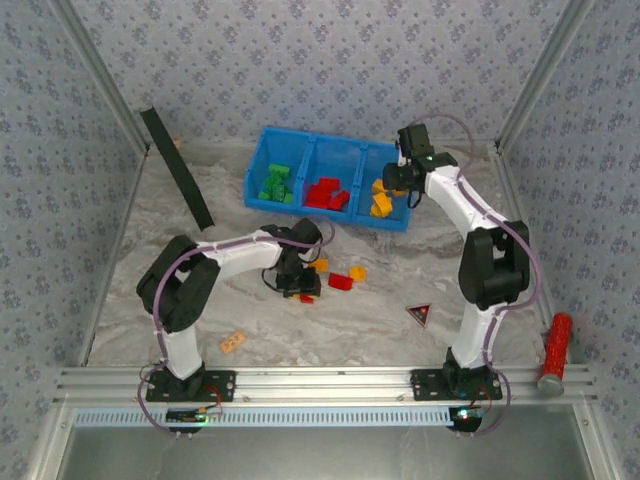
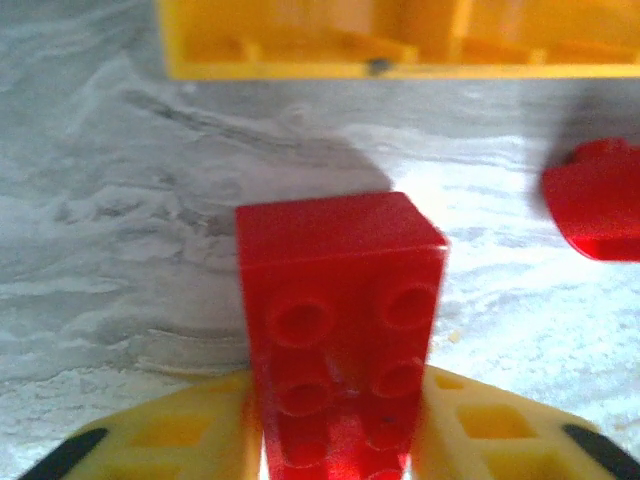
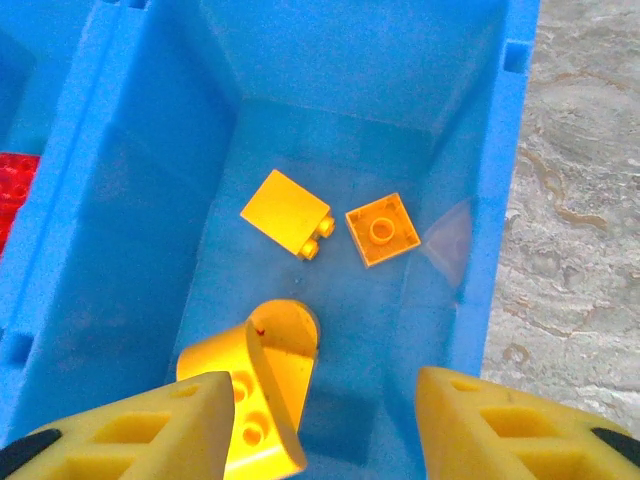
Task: Sort the legos into containers by color
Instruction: Pick up the lego from the center of the table, then place the lego in the container.
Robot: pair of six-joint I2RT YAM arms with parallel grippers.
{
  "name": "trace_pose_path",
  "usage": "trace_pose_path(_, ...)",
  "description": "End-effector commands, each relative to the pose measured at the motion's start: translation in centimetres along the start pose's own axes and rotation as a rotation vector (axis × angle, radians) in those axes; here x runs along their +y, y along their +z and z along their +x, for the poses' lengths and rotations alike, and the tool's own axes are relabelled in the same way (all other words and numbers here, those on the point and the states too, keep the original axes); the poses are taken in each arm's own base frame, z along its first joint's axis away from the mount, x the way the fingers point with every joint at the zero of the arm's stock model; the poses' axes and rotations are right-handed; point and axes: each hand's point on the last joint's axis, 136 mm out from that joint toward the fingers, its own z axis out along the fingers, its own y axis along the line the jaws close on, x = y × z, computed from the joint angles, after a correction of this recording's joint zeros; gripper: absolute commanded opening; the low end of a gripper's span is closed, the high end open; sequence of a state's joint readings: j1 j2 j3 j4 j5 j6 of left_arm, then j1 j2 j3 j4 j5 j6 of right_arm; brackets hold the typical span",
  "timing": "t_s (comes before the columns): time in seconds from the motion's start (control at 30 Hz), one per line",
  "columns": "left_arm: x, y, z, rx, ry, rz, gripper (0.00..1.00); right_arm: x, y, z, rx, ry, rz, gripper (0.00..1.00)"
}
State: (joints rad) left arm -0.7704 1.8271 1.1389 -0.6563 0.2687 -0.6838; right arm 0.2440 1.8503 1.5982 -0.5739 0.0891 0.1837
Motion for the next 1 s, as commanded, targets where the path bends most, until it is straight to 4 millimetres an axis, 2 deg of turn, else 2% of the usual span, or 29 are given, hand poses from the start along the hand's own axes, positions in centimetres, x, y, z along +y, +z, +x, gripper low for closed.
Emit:
trace_pose_path(0.0,3.1,2.2,1.4,0.087,0.000,-0.110,0.31,-0.1,-3.3,1.1,0.006,-0.034,-0.006,0.56)
trace_pose_path(0.13,3.3,0.9,1.1,0.082,0.012,-0.098,0.23,1.1,-5.4,3.4,-0.001,-0.081,-0.079,0.61)
trace_pose_path(0.27,2.4,-3.0,-0.9,0.019,0.068,-0.076,0.20,3.6,-7.0,6.3,-0.029,-0.192,-0.160,0.67)
trace_pose_path(0.37,1.1,-6.8,-3.5,-0.053,0.112,-0.041,0.19,5.8,-7.1,9.6,-0.020,-0.302,-0.233,0.70)
trace_pose_path(0.5,-1.3,-11.8,-7.5,-0.182,0.176,0.007,0.19,10.1,-8.1,13.4,-0.057,-0.546,-0.358,0.70)
trace_pose_path(0.6,-2.5,-14.2,-11.0,-0.277,0.207,0.019,0.19,13.0,-9.0,15.7,-0.114,-0.725,-0.441,0.70)
trace_pose_path(0.7,-3.3,-15.6,-15.0,-0.370,0.217,0.032,0.19,15.3,-10.0,18.5,-0.131,-0.871,-0.605,0.72)
trace_pose_path(0.8,-4.0,-16.3,-19.2,-0.445,0.205,0.041,0.19,16.2,-9.7,20.5,-0.158,-1.014,-0.631,0.75)
trace_pose_path(0.97,-5.5,-15.0,-24.0,-0.466,0.196,0.069,0.18,15.7,-7.6,21.0,-0.144,-1.073,-0.548,0.76)
